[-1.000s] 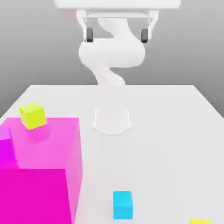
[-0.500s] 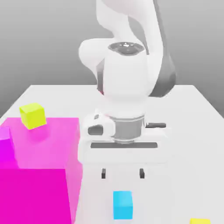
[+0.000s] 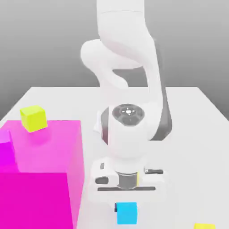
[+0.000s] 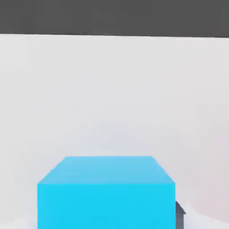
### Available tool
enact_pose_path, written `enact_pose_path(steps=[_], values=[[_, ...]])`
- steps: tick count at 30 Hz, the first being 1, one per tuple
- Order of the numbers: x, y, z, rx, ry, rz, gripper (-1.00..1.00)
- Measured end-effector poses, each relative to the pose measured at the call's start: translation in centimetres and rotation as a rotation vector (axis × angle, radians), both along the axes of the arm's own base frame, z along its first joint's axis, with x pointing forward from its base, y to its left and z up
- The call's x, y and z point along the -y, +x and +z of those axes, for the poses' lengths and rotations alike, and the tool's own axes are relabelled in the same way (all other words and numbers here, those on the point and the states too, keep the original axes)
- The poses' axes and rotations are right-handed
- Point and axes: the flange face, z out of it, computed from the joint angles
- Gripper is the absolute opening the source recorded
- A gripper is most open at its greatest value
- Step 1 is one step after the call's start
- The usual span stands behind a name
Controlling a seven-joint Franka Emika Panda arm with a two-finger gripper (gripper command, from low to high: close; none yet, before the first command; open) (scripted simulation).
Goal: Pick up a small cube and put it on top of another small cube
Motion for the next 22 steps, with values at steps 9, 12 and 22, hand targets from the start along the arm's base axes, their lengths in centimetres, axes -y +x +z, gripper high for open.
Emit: enact_pose_path(steps=[9, 12, 22], values=[[-7.5, 4.5, 6.2, -0.001, 0.0, 0.295, -1.0], [-12.4, 6.4, 7.5, -0.001, 0.001, 0.464, -1.0], [-18.6, 8.1, 3.6, -0.001, 0.001, 0.666, 1.0]])
